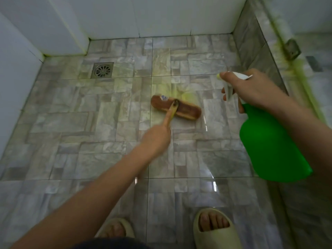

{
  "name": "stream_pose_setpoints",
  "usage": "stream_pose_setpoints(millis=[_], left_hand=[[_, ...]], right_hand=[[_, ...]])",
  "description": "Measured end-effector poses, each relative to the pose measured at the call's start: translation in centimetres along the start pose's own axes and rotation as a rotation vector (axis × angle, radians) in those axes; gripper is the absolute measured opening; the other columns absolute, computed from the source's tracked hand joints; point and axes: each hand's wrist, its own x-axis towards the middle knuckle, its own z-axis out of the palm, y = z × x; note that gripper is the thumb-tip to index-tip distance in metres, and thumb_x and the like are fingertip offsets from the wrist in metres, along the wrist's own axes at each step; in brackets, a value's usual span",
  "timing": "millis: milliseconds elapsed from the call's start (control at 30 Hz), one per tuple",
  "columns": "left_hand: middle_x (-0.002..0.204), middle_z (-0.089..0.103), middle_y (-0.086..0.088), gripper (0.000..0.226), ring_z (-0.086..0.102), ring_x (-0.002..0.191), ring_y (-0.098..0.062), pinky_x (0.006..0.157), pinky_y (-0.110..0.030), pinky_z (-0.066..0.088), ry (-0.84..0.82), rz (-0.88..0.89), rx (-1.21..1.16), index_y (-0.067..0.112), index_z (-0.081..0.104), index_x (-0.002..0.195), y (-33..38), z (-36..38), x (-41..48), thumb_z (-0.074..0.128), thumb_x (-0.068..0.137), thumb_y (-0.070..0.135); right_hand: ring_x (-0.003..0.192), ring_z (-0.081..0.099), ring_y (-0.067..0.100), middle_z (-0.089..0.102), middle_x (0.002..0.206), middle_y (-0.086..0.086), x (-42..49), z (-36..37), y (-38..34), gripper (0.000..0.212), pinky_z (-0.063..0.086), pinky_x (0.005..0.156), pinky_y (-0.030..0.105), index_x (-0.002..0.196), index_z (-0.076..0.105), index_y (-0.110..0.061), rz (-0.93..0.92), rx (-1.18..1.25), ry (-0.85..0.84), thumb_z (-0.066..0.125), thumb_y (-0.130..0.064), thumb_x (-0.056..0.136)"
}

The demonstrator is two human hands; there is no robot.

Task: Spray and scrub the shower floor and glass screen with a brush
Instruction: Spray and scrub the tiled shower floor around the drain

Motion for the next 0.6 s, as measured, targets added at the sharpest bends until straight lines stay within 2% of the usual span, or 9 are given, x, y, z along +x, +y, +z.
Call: stream_pose_setpoints(millis=[67, 200, 267, 333, 400, 467, 533, 600], left_hand=[[0.059, 0.052, -0.003, 0.074, 0.05, 0.048, -0.016, 0.048, -0.033, 0.044, -0.005, 0.015, -0.047, 0.063, -0.023, 0.131, -0.6, 2.0, -5.1, 0.029, 0.101, 0.021], [0.058, 0.043, 0.004, 0.074, 0.045, 0.049, -0.012, 0.053, -0.031, 0.042, -0.124, -0.042, 0.166, 0.06, -0.037, 0.123, -2.3, 1.6, -8.4, 0.027, 0.102, 0.032], [0.06, 0.041, 0.004, 0.067, 0.046, 0.052, -0.013, 0.055, -0.03, 0.043, -0.162, 0.006, 0.266, 0.054, -0.029, 0.133, -2.6, -0.9, -6.0, 0.027, 0.102, 0.032], [0.062, 0.043, 0.0, 0.061, 0.046, 0.052, -0.014, 0.054, -0.028, 0.043, -0.189, 0.102, 0.317, 0.048, -0.018, 0.142, -2.6, -3.6, -2.0, 0.026, 0.103, 0.03], [0.067, 0.051, -0.007, 0.057, 0.047, 0.054, -0.019, 0.054, -0.029, 0.041, -0.194, 0.081, 0.331, 0.043, -0.008, 0.146, -2.3, -5.6, 2.7, 0.026, 0.103, 0.028], [0.079, 0.059, -0.016, 0.057, 0.051, 0.061, -0.024, 0.061, -0.036, 0.044, -0.139, 0.005, 0.314, 0.033, -0.003, 0.151, -1.6, -5.6, 5.9, 0.028, 0.103, 0.023], [0.072, 0.058, -0.011, 0.061, 0.051, 0.056, -0.021, 0.052, -0.032, 0.041, -0.027, -0.085, 0.187, 0.033, -0.007, 0.15, -0.6, -3.2, 6.0, 0.028, 0.102, 0.02], [0.059, 0.049, -0.003, 0.069, 0.045, 0.046, -0.014, 0.041, -0.024, 0.032, 0.069, -0.172, 0.022, 0.044, -0.019, 0.142, 0.9, 0.0, 2.6, 0.029, 0.101, 0.018]], right_hand=[[0.04, 0.06, 0.017, 0.074, 0.065, -0.002, -0.4, -0.2, 0.4, 0.058, 0.044, 0.047, 0.023, 0.087, 0.073, -0.004, 0.001, -0.001, -0.014, 0.049, -0.057, 0.093], [0.032, 0.055, 0.013, 0.059, 0.038, -0.009, -0.4, -0.4, 1.2, 0.056, 0.042, 0.044, 0.023, 0.082, 0.07, -0.005, 0.061, 0.002, -0.038, 0.049, -0.056, 0.095], [0.027, 0.053, 0.011, 0.056, 0.035, -0.005, -0.2, -0.1, 1.3, 0.054, 0.04, 0.039, 0.02, 0.078, 0.065, -0.007, 0.075, 0.004, -0.031, 0.051, -0.055, 0.096], [0.027, 0.054, 0.013, 0.058, 0.043, -0.001, 0.1, 0.3, 1.3, 0.054, 0.041, 0.038, 0.02, 0.075, 0.063, -0.006, 0.063, -0.007, -0.013, 0.051, -0.054, 0.096], [0.028, 0.056, 0.015, 0.059, 0.052, 0.003, 0.4, 0.4, 1.4, 0.056, 0.039, 0.033, 0.018, 0.072, 0.062, -0.003, 0.063, -0.003, 0.016, 0.052, -0.053, 0.096], [0.028, 0.056, 0.016, 0.06, 0.053, 0.004, 1.0, 0.5, 1.9, 0.06, 0.037, 0.03, 0.016, 0.076, 0.066, 0.001, 0.079, 0.013, 0.028, 0.052, -0.053, 0.095], [0.028, 0.056, 0.015, 0.06, 0.052, 0.003, 1.4, 0.3, 2.5, 0.056, 0.035, 0.029, 0.015, 0.074, 0.063, -0.003, 0.106, 0.046, 0.024, 0.052, -0.053, 0.096], [0.028, 0.055, 0.014, 0.057, 0.043, -0.001, 1.8, 0.1, 2.7, 0.053, 0.037, 0.032, 0.017, 0.072, 0.059, -0.006, 0.114, 0.055, 0.005, 0.052, -0.053, 0.096]])
